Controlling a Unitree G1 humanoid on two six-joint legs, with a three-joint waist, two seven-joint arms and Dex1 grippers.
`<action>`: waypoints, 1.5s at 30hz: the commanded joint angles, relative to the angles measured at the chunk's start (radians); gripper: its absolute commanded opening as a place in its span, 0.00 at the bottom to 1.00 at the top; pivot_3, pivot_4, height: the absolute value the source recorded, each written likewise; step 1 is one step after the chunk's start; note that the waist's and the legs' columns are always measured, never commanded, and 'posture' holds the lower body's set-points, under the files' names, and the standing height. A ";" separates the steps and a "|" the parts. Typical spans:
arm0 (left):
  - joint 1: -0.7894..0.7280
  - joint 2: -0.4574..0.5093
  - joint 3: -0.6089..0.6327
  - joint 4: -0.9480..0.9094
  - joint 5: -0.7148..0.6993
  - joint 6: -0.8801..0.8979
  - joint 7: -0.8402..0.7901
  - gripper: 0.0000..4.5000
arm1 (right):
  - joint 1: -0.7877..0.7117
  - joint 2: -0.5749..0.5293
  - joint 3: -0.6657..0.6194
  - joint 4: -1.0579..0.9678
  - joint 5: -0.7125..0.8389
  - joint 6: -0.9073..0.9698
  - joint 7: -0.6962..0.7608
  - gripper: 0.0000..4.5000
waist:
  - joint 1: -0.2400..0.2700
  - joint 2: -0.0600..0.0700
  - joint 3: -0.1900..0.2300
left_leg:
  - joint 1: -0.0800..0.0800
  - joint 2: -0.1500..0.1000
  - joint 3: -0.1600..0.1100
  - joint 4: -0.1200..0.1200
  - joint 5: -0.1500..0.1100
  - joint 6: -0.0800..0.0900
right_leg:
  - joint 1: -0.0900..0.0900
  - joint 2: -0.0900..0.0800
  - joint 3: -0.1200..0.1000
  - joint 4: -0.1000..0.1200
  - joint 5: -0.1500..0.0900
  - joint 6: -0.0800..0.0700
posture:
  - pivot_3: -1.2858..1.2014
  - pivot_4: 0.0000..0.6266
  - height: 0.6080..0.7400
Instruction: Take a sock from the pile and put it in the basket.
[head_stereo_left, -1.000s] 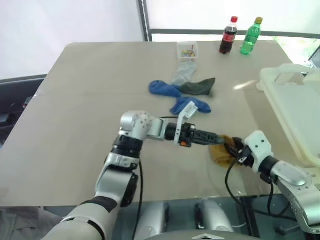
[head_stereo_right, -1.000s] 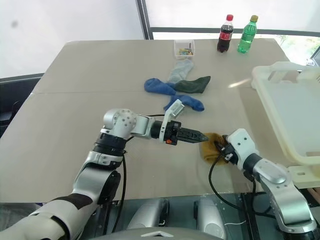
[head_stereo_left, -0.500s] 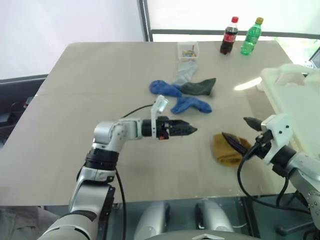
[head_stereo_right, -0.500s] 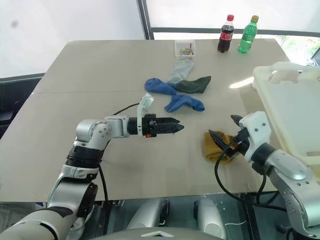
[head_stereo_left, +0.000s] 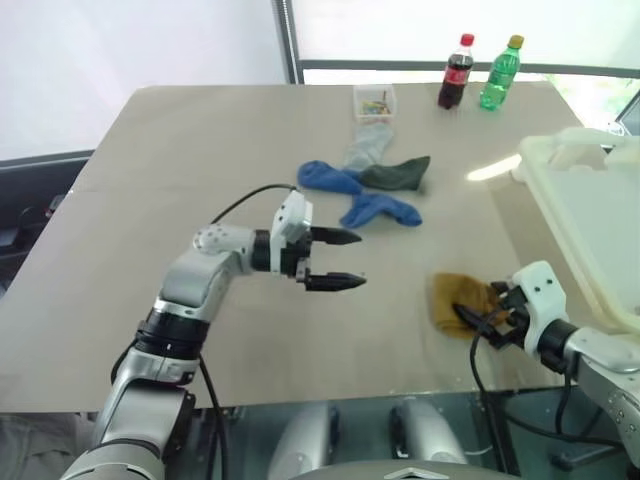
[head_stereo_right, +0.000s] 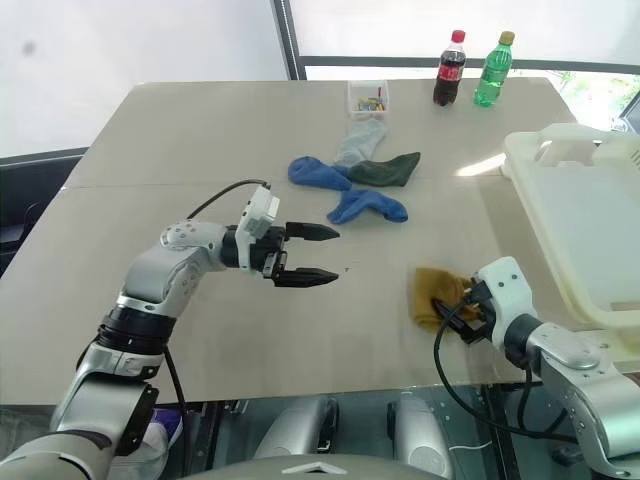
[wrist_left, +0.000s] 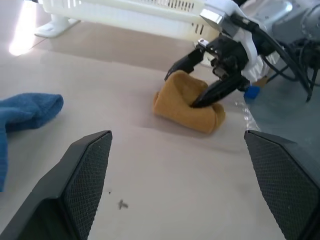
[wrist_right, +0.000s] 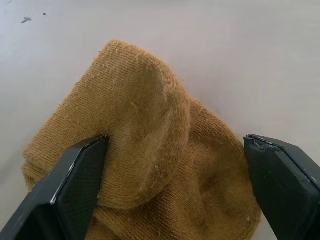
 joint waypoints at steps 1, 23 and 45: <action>-0.017 0.001 0.006 0.019 0.019 -0.048 -0.014 1.00 | 0.018 -0.027 0.018 0.003 -0.007 0.017 0.017 1.00 | -0.002 0.000 0.000 | 0.000 0.000 0.000 0.000 0.000 0.000 | 0.000 0.000 0.000 0.000 0.000 0.000 | 0.52 0.24 1.00; 0.014 -0.027 0.078 -0.048 -0.062 0.029 0.066 1.00 | -0.090 0.043 -0.110 0.110 0.222 -0.136 0.088 0.01 | 0.000 -0.008 -0.007 | 0.014 0.002 -0.009 0.000 -0.002 0.002 | 0.023 -0.001 -0.009 -0.014 0.001 -0.001 | 0.52 0.24 1.00; -0.181 -0.176 0.162 -0.131 -0.213 0.169 0.273 1.00 | -0.658 -0.374 -0.289 1.226 0.088 -0.023 0.008 0.01 | -0.007 0.001 -0.001 | -0.003 0.001 0.008 -0.001 -0.002 0.003 | 0.002 -0.001 -0.001 -0.010 0.002 0.000 | 0.52 0.24 1.00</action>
